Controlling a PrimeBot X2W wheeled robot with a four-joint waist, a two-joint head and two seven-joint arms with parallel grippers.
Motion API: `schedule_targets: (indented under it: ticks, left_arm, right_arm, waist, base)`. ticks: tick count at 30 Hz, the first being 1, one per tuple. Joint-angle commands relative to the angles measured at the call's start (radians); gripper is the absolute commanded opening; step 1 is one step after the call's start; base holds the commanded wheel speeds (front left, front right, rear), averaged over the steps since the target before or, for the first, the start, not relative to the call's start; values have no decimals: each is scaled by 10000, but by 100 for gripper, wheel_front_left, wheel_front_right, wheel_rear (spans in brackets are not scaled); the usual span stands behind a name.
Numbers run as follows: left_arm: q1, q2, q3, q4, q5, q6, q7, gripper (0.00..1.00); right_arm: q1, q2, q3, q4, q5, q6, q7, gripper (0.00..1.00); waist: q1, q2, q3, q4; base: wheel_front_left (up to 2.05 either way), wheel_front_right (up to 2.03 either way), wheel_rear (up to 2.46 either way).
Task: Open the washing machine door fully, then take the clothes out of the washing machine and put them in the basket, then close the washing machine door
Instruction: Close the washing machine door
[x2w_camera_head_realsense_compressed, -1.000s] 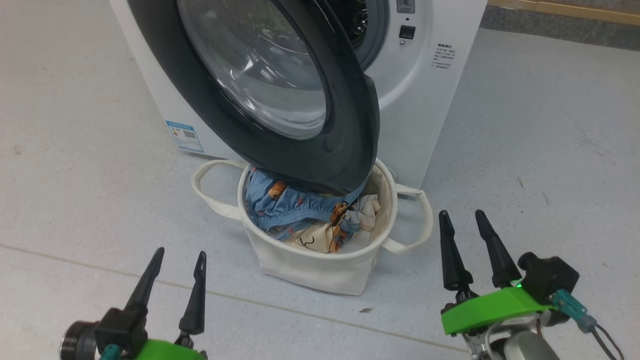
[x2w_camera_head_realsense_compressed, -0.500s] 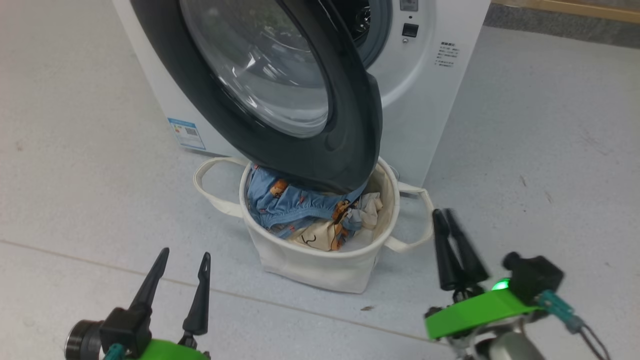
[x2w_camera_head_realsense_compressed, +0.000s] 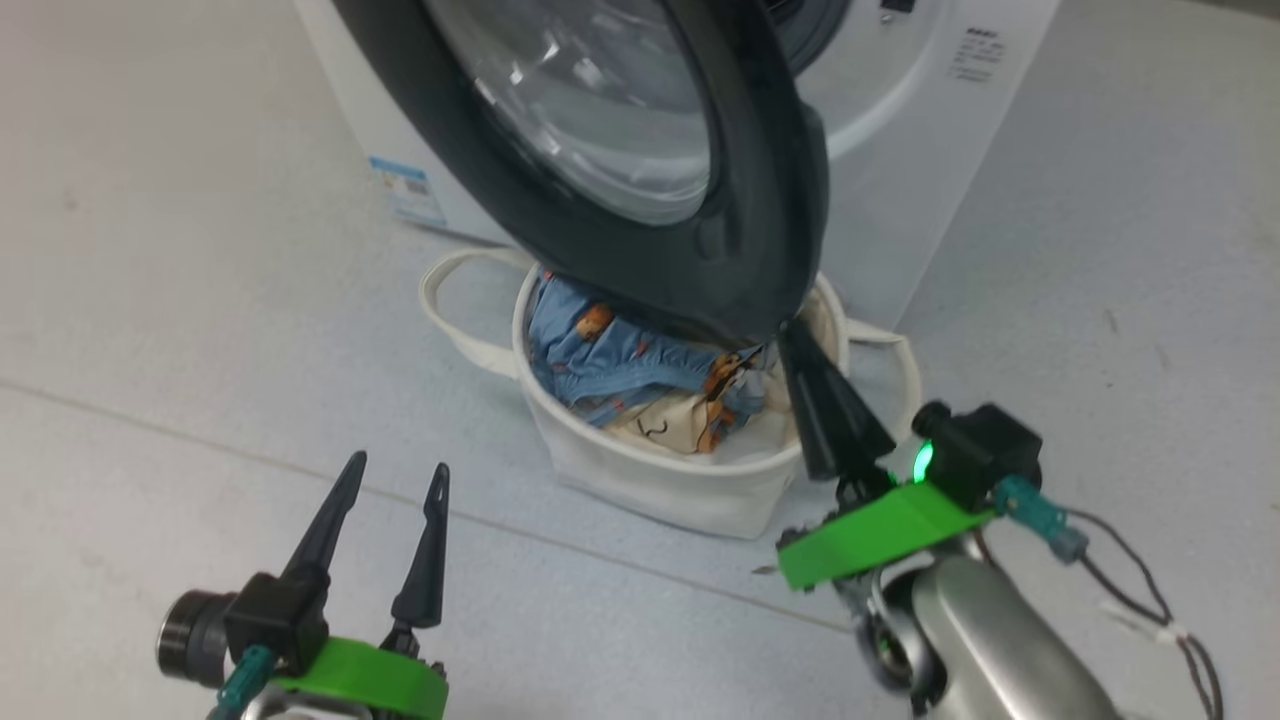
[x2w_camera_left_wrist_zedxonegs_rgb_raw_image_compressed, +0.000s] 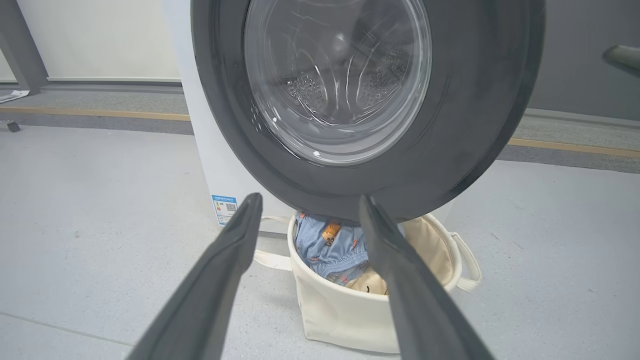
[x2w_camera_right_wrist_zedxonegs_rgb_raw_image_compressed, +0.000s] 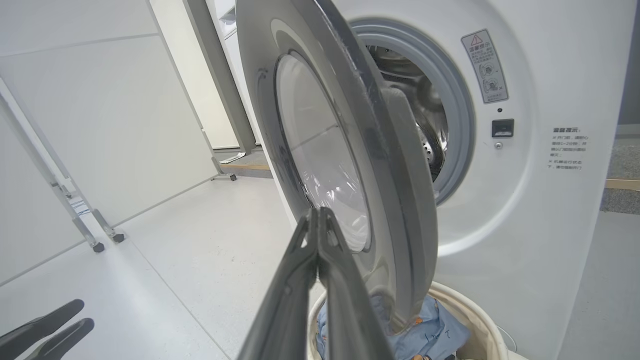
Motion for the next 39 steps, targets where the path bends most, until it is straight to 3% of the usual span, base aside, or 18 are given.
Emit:
schedule_targets:
  ticks: [1,21,39]
  left_arm:
    - [-378,-4,329,-244,133,-30,-120,100]
    - [-1281,-461,266,-89,233,-266,-120,100]
    - [-2115,-629,-188,-232,206,-272,-120,100]
  right_arm:
    - [-524,76,27,-142,32,39,-122,0]
    - [-2893,76,-1188,1744,-248,39,-122,0]
    - [-5774,76,-3907,3000,-599,39,-122,0]
  waist:
    - [0,0,307,224]
    - [0,0,1642,661]
    - [0,0,3408,964]
  base:
    - [0,0,0]
    - [0,0,0]
    - [0,0,0]
